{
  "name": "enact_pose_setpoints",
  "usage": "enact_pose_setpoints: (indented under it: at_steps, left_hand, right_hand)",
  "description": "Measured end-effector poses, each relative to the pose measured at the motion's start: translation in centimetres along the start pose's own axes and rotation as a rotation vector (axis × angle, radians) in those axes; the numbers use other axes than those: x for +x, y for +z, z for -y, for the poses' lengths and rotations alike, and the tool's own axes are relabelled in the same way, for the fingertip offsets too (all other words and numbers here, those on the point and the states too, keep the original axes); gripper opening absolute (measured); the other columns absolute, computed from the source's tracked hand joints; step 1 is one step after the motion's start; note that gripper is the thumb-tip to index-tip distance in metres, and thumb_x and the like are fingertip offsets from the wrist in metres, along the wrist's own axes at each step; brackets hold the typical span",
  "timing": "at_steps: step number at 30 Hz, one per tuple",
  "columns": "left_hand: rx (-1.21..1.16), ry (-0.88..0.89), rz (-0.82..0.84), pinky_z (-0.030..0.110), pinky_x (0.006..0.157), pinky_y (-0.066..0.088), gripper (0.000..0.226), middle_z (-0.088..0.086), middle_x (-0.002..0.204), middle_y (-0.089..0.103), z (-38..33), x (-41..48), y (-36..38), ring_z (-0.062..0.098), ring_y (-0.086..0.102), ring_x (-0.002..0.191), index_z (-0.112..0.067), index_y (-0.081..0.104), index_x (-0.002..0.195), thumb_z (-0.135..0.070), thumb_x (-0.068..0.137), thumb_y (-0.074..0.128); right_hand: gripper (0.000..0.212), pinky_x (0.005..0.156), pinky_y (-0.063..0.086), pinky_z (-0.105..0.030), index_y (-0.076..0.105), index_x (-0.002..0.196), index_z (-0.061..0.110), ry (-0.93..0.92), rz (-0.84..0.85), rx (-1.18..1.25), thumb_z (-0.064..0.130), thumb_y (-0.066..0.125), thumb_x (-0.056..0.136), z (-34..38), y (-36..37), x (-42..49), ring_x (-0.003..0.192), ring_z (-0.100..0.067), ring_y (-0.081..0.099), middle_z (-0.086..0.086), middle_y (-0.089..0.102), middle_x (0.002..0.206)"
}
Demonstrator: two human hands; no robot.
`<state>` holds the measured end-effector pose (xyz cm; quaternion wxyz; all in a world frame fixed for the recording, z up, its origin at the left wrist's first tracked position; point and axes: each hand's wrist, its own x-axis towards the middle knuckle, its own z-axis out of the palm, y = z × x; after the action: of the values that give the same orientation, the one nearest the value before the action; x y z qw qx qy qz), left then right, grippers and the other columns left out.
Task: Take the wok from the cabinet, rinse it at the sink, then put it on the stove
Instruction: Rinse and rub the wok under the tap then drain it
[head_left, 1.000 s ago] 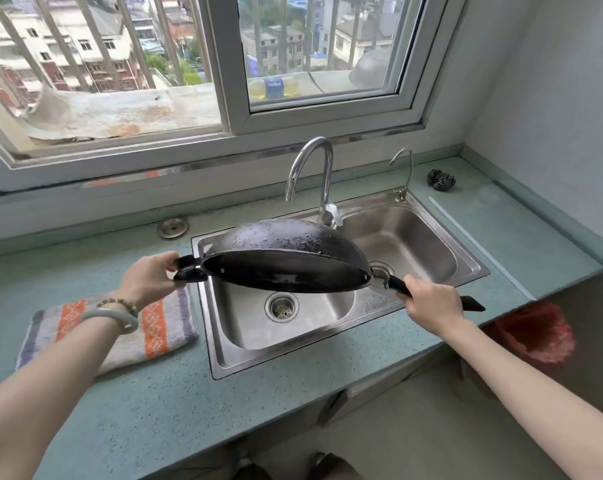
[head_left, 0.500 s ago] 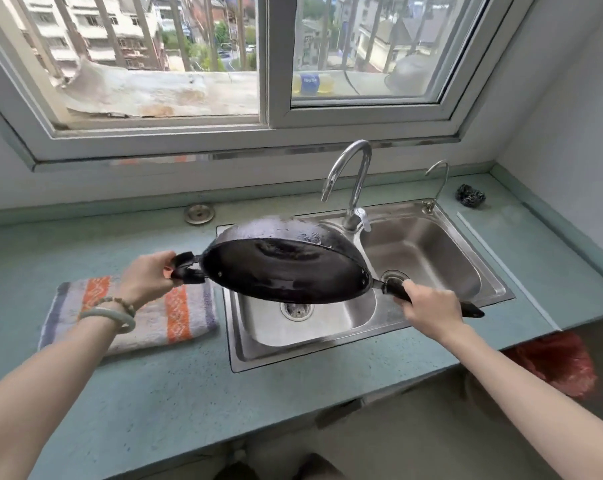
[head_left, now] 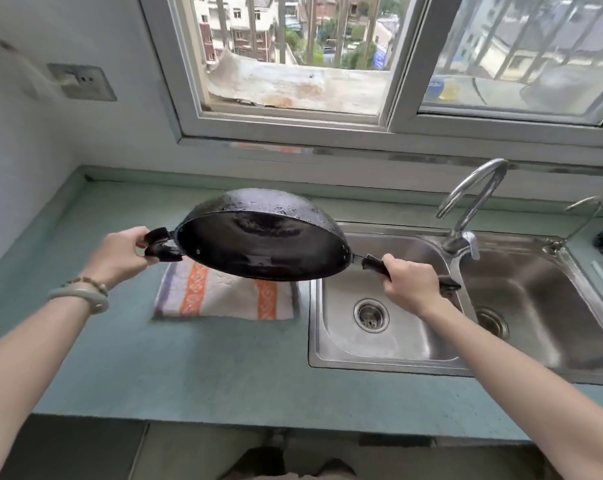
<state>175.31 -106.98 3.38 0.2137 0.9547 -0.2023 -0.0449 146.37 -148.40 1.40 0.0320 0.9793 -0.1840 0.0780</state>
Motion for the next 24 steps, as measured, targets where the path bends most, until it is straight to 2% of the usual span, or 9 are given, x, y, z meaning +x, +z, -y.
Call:
enact_pose_setpoints:
  at_steps: [4, 8, 10, 12, 16, 24]
  left_hand:
    - [-0.078, -0.011, 0.001, 0.033, 0.075, 0.047, 0.024, 0.004, 0.089, 0.070, 0.2, 0.0, 0.5, 0.023, 0.063, 0.085, -0.019, 0.061, 0.084, -0.009, 0.069, 0.077]
    - [-0.090, 0.031, 0.016, 0.032, 0.075, 0.044, 0.022, 0.001, 0.090, 0.069, -0.5, 1.1, -0.8, 0.020, 0.060, 0.083, -0.024, 0.062, 0.083, -0.013, 0.071, 0.076]
    - [-0.115, 0.050, 0.004, 0.031, 0.074, 0.043, 0.020, -0.001, 0.088, 0.067, -1.0, 1.5, -1.5, 0.018, 0.058, 0.079, -0.022, 0.062, 0.083, -0.012, 0.072, 0.076]
    - [-0.109, 0.059, 0.007, 0.030, 0.072, 0.040, 0.019, -0.002, 0.087, 0.065, -1.4, 1.7, -1.8, 0.017, 0.056, 0.074, -0.020, 0.061, 0.083, -0.013, 0.073, 0.076]
    - [-0.056, 0.028, 0.132, 0.032, 0.073, 0.042, 0.021, 0.002, 0.093, 0.068, -0.7, 1.7, -0.7, 0.018, 0.059, 0.077, -0.021, 0.060, 0.082, -0.013, 0.072, 0.077]
    - [-0.013, 0.039, 0.162, 0.036, 0.078, 0.048, 0.021, 0.002, 0.088, 0.067, -1.4, 2.5, -0.6, 0.023, 0.061, 0.088, -0.017, 0.061, 0.085, -0.010, 0.072, 0.076]
  right_hand:
    - [0.021, 0.048, 0.031, -0.033, 0.053, 0.081, 0.007, 0.000, 0.011, -0.024, 0.024, 0.065, 0.080, -0.2, 0.3, 0.9, 0.058, -0.038, 0.064, -0.013, 0.067, 0.067]
    - [0.021, 0.044, 0.029, -0.028, 0.053, 0.072, 0.006, -0.002, -0.070, -0.024, 0.024, 0.065, 0.072, -0.7, -0.3, 1.5, 0.044, -0.037, 0.059, -0.013, 0.062, 0.054]
    - [0.025, 0.045, 0.030, -0.029, 0.054, 0.074, 0.005, 0.011, -0.067, -0.028, 0.023, 0.072, 0.073, -1.0, -0.7, 1.6, 0.045, -0.038, 0.059, -0.014, 0.063, 0.055]
    - [0.026, 0.047, 0.032, -0.030, 0.055, 0.078, 0.006, 0.025, -0.057, -0.029, 0.026, 0.072, 0.077, -1.2, -1.2, 1.8, 0.050, -0.038, 0.061, -0.014, 0.065, 0.059]
    - [0.023, 0.048, 0.033, -0.032, 0.055, 0.082, 0.006, 0.014, 0.014, -0.053, 0.025, 0.068, 0.079, -0.8, -0.7, 1.3, 0.055, -0.039, 0.063, -0.014, 0.067, 0.064]
    - [0.024, 0.050, 0.032, -0.032, 0.055, 0.084, 0.006, 0.015, 0.050, -0.058, 0.029, 0.063, 0.083, -0.5, -0.7, 1.2, 0.061, -0.039, 0.065, -0.012, 0.069, 0.070]
